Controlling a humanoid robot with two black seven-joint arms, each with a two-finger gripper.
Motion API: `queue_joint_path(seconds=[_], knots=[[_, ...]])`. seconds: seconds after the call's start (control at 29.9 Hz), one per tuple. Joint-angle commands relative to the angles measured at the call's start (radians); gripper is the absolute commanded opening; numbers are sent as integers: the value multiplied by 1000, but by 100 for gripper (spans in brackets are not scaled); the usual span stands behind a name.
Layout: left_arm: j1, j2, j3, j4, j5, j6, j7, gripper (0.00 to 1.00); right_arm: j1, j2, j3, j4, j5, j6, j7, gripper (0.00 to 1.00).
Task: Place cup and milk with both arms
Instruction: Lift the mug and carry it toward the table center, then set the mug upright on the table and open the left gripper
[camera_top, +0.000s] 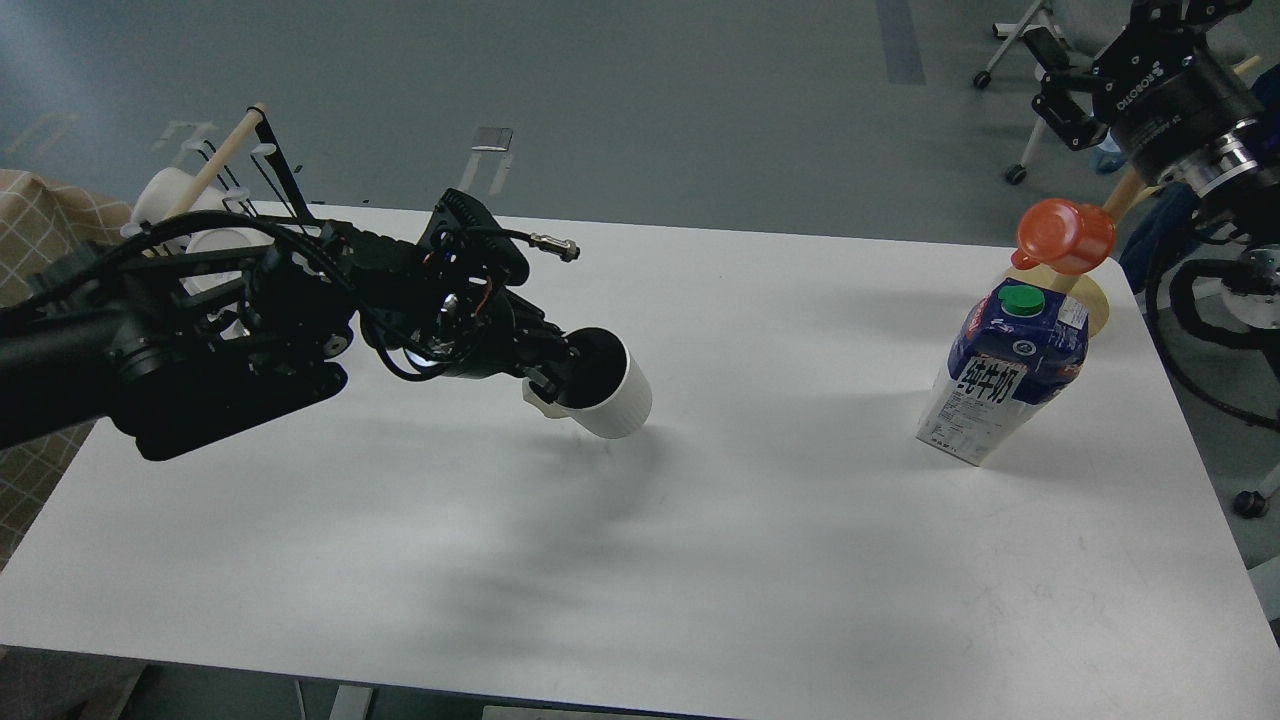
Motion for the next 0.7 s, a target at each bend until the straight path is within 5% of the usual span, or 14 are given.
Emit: queue_joint_path(seconds=[0.0, 0.23, 0.67], knots=[[-59, -45, 67, 31, 1, 0, 0, 0, -1, -5, 0, 2, 1, 0, 5, 100], [-153, -137, 202, 126, -5, 0, -4, 0, -16, -4, 5, 3, 1, 0, 6, 100], [-155, -252, 202, 151, -19, 0, -6, 0, -33, -5, 9, 6, 1, 0, 8, 100]])
